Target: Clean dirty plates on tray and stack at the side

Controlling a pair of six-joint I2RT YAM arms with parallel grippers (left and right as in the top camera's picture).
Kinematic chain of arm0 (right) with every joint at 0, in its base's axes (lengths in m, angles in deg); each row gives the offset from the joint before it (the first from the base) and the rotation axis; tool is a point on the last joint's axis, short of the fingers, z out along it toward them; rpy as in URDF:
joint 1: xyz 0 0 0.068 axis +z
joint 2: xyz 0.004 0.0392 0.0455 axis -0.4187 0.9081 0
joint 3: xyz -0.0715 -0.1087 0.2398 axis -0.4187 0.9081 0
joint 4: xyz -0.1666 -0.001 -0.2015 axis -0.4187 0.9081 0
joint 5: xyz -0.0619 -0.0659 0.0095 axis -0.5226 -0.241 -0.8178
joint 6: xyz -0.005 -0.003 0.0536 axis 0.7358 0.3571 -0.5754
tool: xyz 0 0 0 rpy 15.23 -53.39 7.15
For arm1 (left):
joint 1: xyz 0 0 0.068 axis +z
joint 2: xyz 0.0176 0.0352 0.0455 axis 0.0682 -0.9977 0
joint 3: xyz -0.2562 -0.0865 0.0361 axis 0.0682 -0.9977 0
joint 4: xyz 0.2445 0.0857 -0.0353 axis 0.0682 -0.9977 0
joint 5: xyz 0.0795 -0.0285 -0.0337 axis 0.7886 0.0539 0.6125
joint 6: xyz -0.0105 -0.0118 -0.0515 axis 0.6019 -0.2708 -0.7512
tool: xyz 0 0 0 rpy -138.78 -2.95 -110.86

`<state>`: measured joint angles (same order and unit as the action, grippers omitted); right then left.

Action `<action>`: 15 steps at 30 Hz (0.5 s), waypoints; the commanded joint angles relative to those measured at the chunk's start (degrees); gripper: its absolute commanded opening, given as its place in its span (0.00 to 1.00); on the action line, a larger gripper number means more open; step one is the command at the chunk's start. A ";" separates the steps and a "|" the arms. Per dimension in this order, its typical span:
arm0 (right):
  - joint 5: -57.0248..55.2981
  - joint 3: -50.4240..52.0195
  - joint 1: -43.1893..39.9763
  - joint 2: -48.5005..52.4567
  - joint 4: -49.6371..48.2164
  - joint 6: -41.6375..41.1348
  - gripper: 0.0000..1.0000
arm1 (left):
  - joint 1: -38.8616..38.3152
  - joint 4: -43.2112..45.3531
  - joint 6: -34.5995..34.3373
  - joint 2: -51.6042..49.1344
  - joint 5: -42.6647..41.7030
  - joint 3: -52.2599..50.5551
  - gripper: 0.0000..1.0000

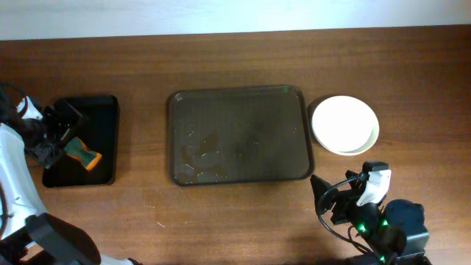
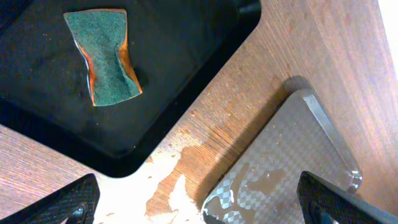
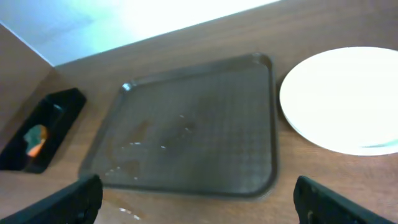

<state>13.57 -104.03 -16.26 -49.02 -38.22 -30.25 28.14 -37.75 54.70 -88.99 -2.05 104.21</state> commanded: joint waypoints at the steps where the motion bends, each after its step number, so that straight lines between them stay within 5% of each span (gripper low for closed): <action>1: 0.90 4.68 -1.90 -1.29 -6.21 0.59 0.98 | 0.26 -0.04 0.66 0.46 -0.39 0.31 1.00; 7: 0.24 13.79 -4.68 -16.00 -15.61 3.63 0.98 | 0.26 -0.04 0.66 0.46 -0.39 0.31 1.00; 15: -1.49 28.37 -6.01 -16.04 -36.22 6.14 0.98 | 0.26 -0.04 0.66 0.46 -0.39 0.31 1.00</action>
<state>13.16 -78.66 -21.68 -64.61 -71.59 -24.83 28.14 -37.75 54.70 -89.01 -2.03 104.21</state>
